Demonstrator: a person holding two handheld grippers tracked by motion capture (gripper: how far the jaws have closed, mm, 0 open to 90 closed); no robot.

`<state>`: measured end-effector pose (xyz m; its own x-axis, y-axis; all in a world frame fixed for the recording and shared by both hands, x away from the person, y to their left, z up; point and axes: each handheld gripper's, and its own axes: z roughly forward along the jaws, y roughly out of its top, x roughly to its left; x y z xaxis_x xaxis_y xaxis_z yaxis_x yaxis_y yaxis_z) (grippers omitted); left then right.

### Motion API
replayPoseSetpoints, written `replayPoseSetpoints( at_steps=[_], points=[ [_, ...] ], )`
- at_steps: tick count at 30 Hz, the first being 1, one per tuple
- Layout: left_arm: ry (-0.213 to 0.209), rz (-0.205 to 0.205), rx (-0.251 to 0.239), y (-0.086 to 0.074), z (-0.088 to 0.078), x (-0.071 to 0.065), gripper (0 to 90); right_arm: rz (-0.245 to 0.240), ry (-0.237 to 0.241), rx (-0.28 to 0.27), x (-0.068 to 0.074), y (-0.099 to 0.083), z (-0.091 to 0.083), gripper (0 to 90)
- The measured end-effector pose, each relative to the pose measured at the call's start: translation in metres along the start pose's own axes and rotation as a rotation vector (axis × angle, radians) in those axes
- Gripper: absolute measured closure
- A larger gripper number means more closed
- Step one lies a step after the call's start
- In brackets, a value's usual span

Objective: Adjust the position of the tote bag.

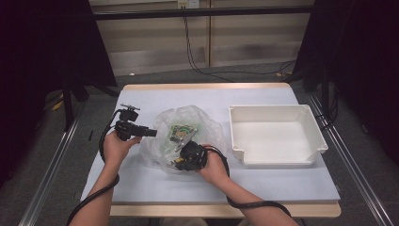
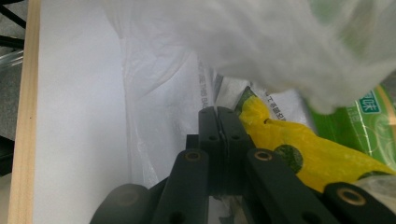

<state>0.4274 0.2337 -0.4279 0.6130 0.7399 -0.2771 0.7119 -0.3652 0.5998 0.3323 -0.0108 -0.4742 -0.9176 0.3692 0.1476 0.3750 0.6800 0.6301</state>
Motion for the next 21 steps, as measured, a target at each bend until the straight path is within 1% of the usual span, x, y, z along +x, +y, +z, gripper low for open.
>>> replayPoseSetpoints(
  at_steps=[1, 2, 4, 5, 6, 7, 8, 9, 10, 11, 12, 13, 14, 15, 16, 17, 18, 19, 20, 21],
  points=[
    [-0.001, 0.0, -0.004, 0.002, 0.0, -0.003, 37.2, -0.005, 0.001, 0.003, 0.0, 0.0, 0.0, 89.4],
    [0.008, 0.026, 0.007, 0.004, 0.001, -0.004, 34.8, -0.004, -0.001, 0.006, 0.0, 0.001, 0.0, 89.4],
    [0.004, 0.03, -0.004, 0.006, 0.005, -0.008, 32.9, -0.008, -0.001, 0.009, 0.0, 0.001, 0.0, 89.4],
    [0.008, 0.04, 0.003, 0.009, 0.007, -0.009, 31.3, -0.007, -0.003, 0.008, 0.0, 0.001, 0.0, 89.4],
    [0.007, 0.039, 0.002, 0.01, 0.009, -0.01, 29.1, 0.001, 0.002, 0.003, 0.0, 0.001, 0.0, 89.4],
    [0.032, 0.05, 0.002, 0.012, 0.012, -0.01, 27.8, 0.003, 0.0, 0.002, 0.0, 0.001, 0.001, 89.4],
    [0.049, 0.044, -0.006, 0.014, 0.014, -0.011, 26.3, 0.006, 0.002, 0.001, 0.0, 0.001, 0.001, 89.5],
    [0.046, 0.035, -0.009, 0.017, 0.017, -0.009, 25.3, 0.001, 0.003, 0.003, -0.001, 0.001, 0.001, 89.5],
    [0.054, 0.04, -0.004, 0.019, 0.019, -0.007, 25.1, -0.001, 0.003, 0.004, 0.0, 0.001, 0.001, 89.5],
    [0.058, 0.036, 0.002, 0.021, 0.022, -0.006, 26.0, 0.003, 0.004, 0.006, 0.0, 0.002, 0.001, 89.5],
    [0.063, 0.05, 0.018, 0.022, 0.025, -0.005, 30.1, -0.002, 0.001, 0.006, 0.0, 0.002, 0.001, 89.5],
    [0.067, 0.067, 0.02, 0.023, 0.028, -0.004, 35.2, -0.004, 0.0, 0.006, 0.0, 0.002, 0.001, 89.5],
    [0.067, 0.076, 0.042, 0.025, 0.03, -0.002, 44.6, -0.002, 0.002, 0.004, 0.001, 0.003, 0.002, 89.5],
    [0.065, 0.089, 0.064, 0.026, 0.034, -0.001, 58.3, -0.006, 0.001, 0.007, 0.001, 0.003, 0.001, 89.5],
    [0.083, 0.103, 0.082, 0.027, 0.036, 0.001, 61.8, -0.007, -0.001, 0.007, 0.002, 0.003, 0.002, 89.5],
    [0.083, 0.122, 0.103, 0.028, 0.037, 0.005, 69.2, -0.009, 0.003, 0.01, 0.003, 0.003, 0.001, 89.5],
    [0.084, 0.091, 0.088, 0.028, 0.039, 0.007, 78.0, -0.013, 0.005, 0.007, 0.003, 0.002, 0.001, 89.5],
    [0.087, 0.057, 0.073, 0.028, 0.041, 0.009, 79.7, -0.02, 0.006, 0.007, 0.003, 0.002, 0.001, 89.5],
    [0.091, 0.083, 0.101, 0.03, 0.041, 0.014, 84.3, -0.016, 0.007, 0.004, 0.004, 0.001, 0.001, 89.6],
    [0.102, 0.055, 0.089, 0.031, 0.044, 0.015, 86.1, -0.019, 0.013, 0.007, 0.004, 0.0, 0.0, 89.6]
  ],
)
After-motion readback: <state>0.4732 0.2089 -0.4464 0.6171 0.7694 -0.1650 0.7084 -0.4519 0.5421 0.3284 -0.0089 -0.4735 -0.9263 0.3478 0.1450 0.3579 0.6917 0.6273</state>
